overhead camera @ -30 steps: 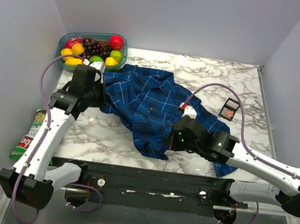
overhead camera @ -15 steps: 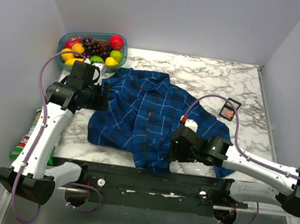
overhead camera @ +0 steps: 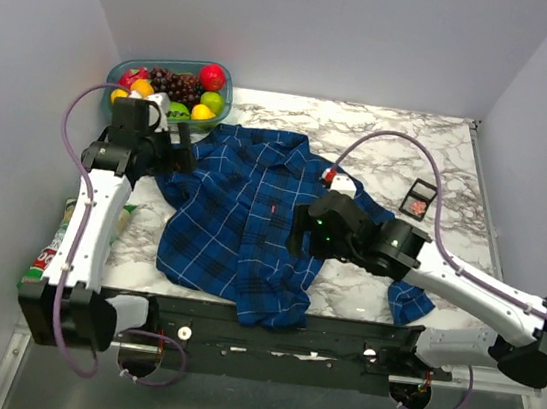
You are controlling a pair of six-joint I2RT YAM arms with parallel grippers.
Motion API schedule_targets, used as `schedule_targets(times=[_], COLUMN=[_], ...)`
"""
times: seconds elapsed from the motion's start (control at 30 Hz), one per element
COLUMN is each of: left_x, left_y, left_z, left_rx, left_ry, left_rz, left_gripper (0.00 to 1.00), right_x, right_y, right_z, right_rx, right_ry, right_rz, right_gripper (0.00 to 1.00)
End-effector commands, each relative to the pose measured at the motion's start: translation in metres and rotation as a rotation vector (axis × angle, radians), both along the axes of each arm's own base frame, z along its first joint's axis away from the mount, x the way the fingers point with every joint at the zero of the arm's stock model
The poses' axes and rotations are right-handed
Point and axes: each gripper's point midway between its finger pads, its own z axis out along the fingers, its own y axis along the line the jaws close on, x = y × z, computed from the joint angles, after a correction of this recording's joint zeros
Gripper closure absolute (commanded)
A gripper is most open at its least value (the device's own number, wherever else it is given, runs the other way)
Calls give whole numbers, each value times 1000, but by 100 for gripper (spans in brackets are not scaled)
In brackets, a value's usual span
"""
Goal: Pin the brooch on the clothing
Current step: Flatten out the crumpled clothing at the center of the board.
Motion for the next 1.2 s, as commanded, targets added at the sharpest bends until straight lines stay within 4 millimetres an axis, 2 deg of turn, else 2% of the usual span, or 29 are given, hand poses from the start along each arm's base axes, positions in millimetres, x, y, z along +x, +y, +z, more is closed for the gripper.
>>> schedule_targets(times=[0.0,0.07,0.1,0.13,0.17,0.2,0.27,0.3,0.37,0.4,0.57,0.67,0.77,0.8,0.87,0.93,0.97,1.0,1.03,1.07,1.1,1.17], left_x=[55,68,75,80,84,90,103,110,121,123,114,113,115,115,112,109,108,107,103,102,101,97], left_y=[64,83,92,103,108,110,110,108,97,96,117,112,99,96,88,88,89,90,95,91,90,93], left_z=[2,-8,-26,-31,-39,-54,-58,-72,-76,-90,-117,-127,-143,-153,-161,-165,-163,-153,-152,-147,-131,-117], left_rx=[-176,-231,-244,-248,-250,-260,-286,-312,-381,-386,-252,-226,-203,-197,-194,-175,-161,-143,-104,-71,-41,52], left_ry=[-136,-140,-98,-95,-78,-40,-39,-8,4,44,111,124,161,190,222,218,206,176,172,157,114,79], left_rz=[254,329,358,388,401,405,388,379,327,321,400,395,357,351,326,334,338,339,358,342,338,357], left_gripper=[1,1,1,1,1,1,3,6,10,12,13,12,12,15,24,50,59,73,80,85,89,89], right_x=[21,35,37,44,48,53,56,56,58,56,51,49,47,46,45,44,43,43,42,42,41,41], right_y=[31,47,54,57,62,69,77,80,86,88,87,84,83,81,79,74,73,72,70,70,70,68], right_z=[-9,-17,-19,-21,-23,-26,-28,-29,-34,-36,-46,-49,-51,-51,-52,-53,-55,-54,-57,-57,-59,-63], right_rx=[-5,15,30,32,26,18,18,25,36,42,60,53,54,57,57,54,52,54,48,50,48,41], right_ry=[-34,-36,-21,-17,-15,-9,-11,-6,-1,10,30,34,40,40,43,43,45,44,47,50,52,58], right_rz=[78,100,120,115,125,131,145,156,161,167,171,172,171,169,161,153,148,143,144,140,141,136], right_gripper=[9,9,9,9,9,10,9,9,9,9,9,9,10,10,10,10,10,10,10,10,10,10])
